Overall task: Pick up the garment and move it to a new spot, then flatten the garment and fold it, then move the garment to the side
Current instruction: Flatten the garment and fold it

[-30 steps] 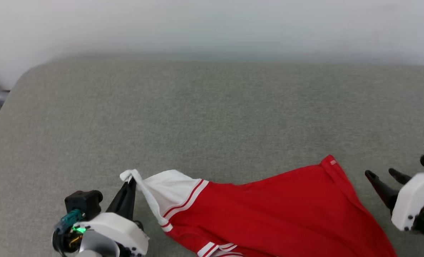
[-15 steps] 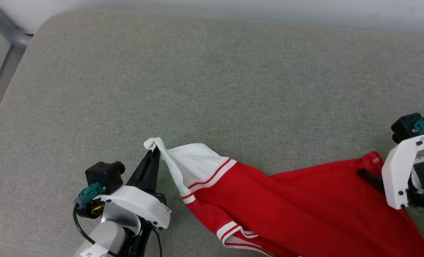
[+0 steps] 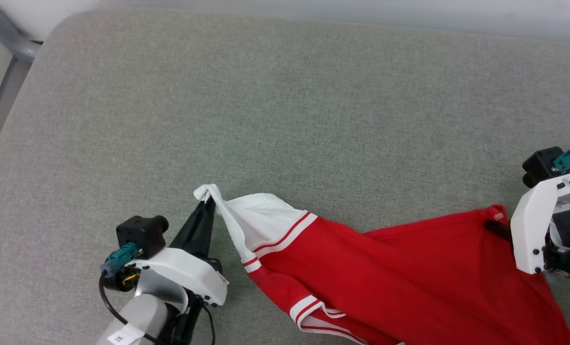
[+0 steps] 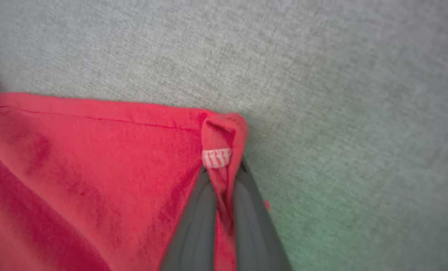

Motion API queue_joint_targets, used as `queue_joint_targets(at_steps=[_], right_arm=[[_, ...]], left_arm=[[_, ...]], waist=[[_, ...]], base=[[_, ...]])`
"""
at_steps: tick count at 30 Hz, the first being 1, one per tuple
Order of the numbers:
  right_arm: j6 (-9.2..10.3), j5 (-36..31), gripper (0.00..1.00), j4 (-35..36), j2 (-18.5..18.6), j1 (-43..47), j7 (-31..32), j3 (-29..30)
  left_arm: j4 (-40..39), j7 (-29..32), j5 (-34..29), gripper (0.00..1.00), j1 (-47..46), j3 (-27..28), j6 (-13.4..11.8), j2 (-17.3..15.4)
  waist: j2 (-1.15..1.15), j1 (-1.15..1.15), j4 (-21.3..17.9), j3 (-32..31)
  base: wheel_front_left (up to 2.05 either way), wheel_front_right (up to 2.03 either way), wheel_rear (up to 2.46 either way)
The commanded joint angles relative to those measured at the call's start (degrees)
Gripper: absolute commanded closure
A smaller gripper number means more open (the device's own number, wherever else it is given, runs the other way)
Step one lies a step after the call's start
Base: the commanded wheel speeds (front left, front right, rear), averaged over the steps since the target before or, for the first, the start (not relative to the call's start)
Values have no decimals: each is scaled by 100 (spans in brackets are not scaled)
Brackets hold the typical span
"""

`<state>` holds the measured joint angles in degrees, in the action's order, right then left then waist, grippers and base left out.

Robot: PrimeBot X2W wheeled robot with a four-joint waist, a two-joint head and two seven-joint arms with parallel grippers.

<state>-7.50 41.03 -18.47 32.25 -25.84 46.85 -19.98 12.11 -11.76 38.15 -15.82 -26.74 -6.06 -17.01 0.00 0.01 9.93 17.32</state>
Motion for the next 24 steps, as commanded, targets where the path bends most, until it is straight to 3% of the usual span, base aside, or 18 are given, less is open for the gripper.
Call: queue_joint_targets(at_steps=[1,8,15,19,24], right_arm=[[2,54,100,-95,-68,29,-45,-101],[4,-77,100,83,-58,-336,-571,105],[6,-404,100,-41,-278,-816,-1103,367],[7,-643,100,-227,-498,-1265,-1461,433],[7,-979,100,-573,-757,-2104,-1962,698]], left_arm=[[10,8,7,100,-41,52,7,-83],[-8,260,-8,100,-382,229,60,-534],[277,745,-147,100,-1342,384,243,-1093],[523,958,-177,100,-1964,466,297,-1272],[1019,1164,-8,100,-2950,673,423,-1267]], waist=[[0,-1,-91,-171],[0,-1,-345,-731],[0,-1,-667,-1147],[0,-1,-890,-1181],[0,-1,-1039,-916]], base=[[0,0,0],[0,0,0],[0,0,0],[0,0,0],[0,0,0]])
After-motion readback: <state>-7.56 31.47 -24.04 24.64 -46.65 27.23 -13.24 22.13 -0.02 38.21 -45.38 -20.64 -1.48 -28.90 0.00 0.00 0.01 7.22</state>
